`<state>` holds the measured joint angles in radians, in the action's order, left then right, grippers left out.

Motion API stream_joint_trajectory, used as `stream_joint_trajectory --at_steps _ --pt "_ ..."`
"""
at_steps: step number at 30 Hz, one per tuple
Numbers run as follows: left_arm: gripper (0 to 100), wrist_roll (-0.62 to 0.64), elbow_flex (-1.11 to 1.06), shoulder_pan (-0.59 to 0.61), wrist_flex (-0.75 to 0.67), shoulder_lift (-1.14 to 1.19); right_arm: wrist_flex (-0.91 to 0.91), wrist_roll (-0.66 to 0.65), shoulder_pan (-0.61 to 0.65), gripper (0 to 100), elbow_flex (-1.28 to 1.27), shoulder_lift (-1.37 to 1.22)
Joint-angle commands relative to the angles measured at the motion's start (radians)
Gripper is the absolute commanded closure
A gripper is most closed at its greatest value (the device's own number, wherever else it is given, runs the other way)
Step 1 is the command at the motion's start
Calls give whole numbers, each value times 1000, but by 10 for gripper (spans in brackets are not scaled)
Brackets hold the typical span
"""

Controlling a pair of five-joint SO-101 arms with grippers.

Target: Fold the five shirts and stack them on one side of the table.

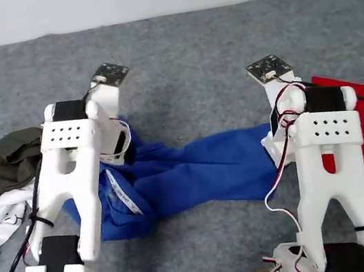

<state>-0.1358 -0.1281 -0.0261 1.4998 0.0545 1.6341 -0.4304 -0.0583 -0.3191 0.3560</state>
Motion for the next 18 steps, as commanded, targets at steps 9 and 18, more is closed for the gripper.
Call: stream_joint_trajectory --at_steps 9,18 --pt "757 35 97 77 -222 31 -12 12 7 990 49 31" --pt "757 49 409 77 -77 407 -15 8 8 990 -11 31"
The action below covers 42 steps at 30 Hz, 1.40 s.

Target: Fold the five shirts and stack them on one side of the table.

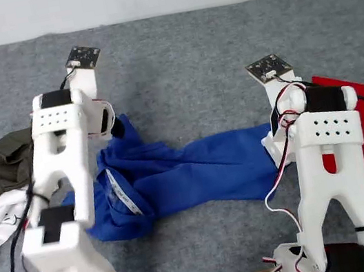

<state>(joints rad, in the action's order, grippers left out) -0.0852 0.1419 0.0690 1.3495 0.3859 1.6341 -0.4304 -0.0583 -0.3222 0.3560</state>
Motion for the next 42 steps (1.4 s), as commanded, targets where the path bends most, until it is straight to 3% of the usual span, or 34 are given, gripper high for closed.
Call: stream_joint_trajectory --at_steps 1,8,15,21,25,31,35,42 --pt "757 -6 183 -29 107 118 -22 8 8 990 -25 33" --pt "769 -21 475 -58 318 417 -53 8 2 990 -49 41" --pt "990 -52 694 -51 408 577 -117 12 1 990 -49 41" --pt "988 -48 688 -44 408 427 -173 12 2 990 -49 41" --pt "988 23 679 3 408 281 -193 12 8 990 -52 31" --pt "987 32 469 75 408 101 -254 12 47 990 -54 13" --pt "987 28 344 118 399 35 -262 12 128 990 -48 -81" --pt "987 32 331 167 387 20 -262 14 188 989 143 -312"
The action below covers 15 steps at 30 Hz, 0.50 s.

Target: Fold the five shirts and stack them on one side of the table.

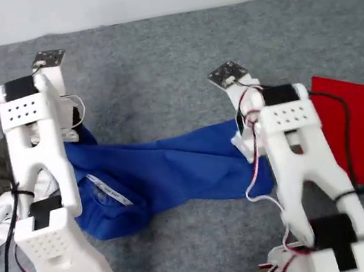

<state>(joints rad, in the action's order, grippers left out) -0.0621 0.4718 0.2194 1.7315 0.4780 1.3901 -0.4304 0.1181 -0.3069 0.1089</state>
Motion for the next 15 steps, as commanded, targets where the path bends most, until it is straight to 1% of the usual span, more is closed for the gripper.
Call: stream_joint_trajectory --at_steps 1,3,7,11,15 --pt "987 9 1 18 5 -72 -18 18 10 987 173 -107" --pt "987 11 2 21 6 -72 -5 61 10 954 276 -202" --pt "987 11 2 21 6 -72 76 166 36 840 514 -378" --pt "987 5 2 21 6 -72 165 184 71 830 747 -532" --pt "987 5 2 21 6 -72 186 184 81 827 921 -651"
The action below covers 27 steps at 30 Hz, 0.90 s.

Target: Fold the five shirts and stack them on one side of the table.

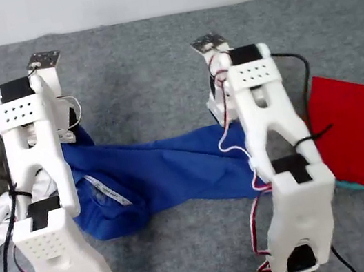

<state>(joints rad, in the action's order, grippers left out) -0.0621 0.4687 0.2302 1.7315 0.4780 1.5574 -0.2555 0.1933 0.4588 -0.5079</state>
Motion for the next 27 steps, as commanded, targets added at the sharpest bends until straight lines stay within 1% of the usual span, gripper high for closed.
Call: stream_joint_trajectory --at_steps 1,7,19,24,26,27 --pt "987 3 5 11 6 -71 19 9 5 827 190 -59" --pt "987 3 4 11 5 -71 19 8 -1 826 318 -217" --pt "987 3 1 6 5 -71 13 12 1 827 324 -377" --pt "987 3 1 6 6 -71 18 11 21 831 324 -426" --pt "987 3 1 6 6 -71 19 9 31 864 324 -437" --pt "987 3 1 6 6 -71 19 8 38 900 324 -437"
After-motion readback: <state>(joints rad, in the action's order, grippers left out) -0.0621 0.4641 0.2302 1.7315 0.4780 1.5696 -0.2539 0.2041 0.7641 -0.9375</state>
